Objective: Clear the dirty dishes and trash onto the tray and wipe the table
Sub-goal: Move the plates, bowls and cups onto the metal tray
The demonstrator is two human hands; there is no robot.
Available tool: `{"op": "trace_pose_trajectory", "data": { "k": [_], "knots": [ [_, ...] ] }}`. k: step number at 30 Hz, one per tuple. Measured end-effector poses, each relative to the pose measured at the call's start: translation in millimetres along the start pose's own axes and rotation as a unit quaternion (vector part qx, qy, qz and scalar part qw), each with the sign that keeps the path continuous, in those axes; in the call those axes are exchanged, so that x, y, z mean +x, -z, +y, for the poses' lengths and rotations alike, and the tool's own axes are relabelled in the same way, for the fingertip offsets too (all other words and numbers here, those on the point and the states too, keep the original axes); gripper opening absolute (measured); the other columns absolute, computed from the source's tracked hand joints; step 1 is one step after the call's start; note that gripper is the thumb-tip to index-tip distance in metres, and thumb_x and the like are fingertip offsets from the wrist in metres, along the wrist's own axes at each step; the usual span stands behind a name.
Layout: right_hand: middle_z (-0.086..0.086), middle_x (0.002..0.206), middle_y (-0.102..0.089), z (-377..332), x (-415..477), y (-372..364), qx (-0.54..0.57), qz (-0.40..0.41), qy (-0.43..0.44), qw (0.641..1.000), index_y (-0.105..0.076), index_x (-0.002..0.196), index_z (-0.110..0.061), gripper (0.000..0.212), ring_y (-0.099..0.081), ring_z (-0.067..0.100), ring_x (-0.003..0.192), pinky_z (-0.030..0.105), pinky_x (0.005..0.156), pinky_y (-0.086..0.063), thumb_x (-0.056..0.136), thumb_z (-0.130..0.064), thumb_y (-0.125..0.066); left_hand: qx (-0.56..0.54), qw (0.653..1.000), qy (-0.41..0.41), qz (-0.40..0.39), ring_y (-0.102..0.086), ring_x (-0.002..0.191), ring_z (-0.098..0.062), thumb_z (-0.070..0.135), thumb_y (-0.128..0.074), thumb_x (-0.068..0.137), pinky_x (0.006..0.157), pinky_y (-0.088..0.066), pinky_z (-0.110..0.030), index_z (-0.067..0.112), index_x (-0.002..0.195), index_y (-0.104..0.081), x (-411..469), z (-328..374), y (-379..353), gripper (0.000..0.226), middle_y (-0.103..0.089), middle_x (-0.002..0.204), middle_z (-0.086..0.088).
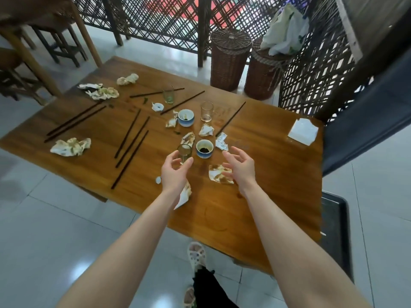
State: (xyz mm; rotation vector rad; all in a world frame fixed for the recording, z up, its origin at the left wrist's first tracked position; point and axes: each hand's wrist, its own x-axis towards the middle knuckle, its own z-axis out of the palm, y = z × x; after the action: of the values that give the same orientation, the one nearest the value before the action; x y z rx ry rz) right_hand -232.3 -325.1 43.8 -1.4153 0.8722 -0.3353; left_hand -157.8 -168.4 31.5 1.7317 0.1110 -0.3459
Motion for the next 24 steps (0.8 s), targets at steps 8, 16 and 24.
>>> {"op": "trace_pose_trajectory", "data": {
  "k": [8, 16, 24],
  "knots": [
    [0.005, 0.118, -0.060, 12, 61, -41, 0.005, -0.007, -0.042, 0.999, -0.049, 0.138, -0.016, 0.058, -0.062, 0.020, 0.102, 0.024, 0.062, -0.058, 0.086, -0.033, -0.069, 0.033, 0.999, 0.003, 0.011, -0.053, 0.105, -0.011, 0.037, -0.071, 0.085, 0.066, -0.041, -0.014, 0.028, 0.132, -0.051, 85, 2, 6, 0.052, -0.056, 0.116, 0.005],
    [0.006, 0.141, -0.045, 29, 96, -62, -0.008, 0.002, -0.103, 0.995, -0.042, 0.142, -0.024, 0.067, -0.053, 0.024, 0.119, 0.035, 0.079, -0.058, 0.083, -0.038, -0.072, 0.053, 0.998, 0.028, -0.018, -0.055, 0.106, -0.015, 0.035, -0.072, 0.084, 0.074, -0.044, -0.020, 0.024, 0.131, -0.053, 138, -1, 4, 0.052, -0.058, 0.115, 0.001],
    [-0.002, 0.144, -0.043, 47, 118, -94, -0.029, 0.036, -0.144, 0.988, -0.044, 0.138, -0.034, 0.076, -0.047, 0.022, 0.124, 0.025, 0.068, -0.054, 0.072, -0.042, -0.081, 0.081, 0.992, 0.058, -0.076, -0.053, 0.112, -0.016, 0.037, -0.071, 0.085, 0.094, -0.049, -0.037, 0.027, 0.131, -0.052, 190, -5, -4, 0.051, -0.057, 0.119, 0.002]
  ]
}}
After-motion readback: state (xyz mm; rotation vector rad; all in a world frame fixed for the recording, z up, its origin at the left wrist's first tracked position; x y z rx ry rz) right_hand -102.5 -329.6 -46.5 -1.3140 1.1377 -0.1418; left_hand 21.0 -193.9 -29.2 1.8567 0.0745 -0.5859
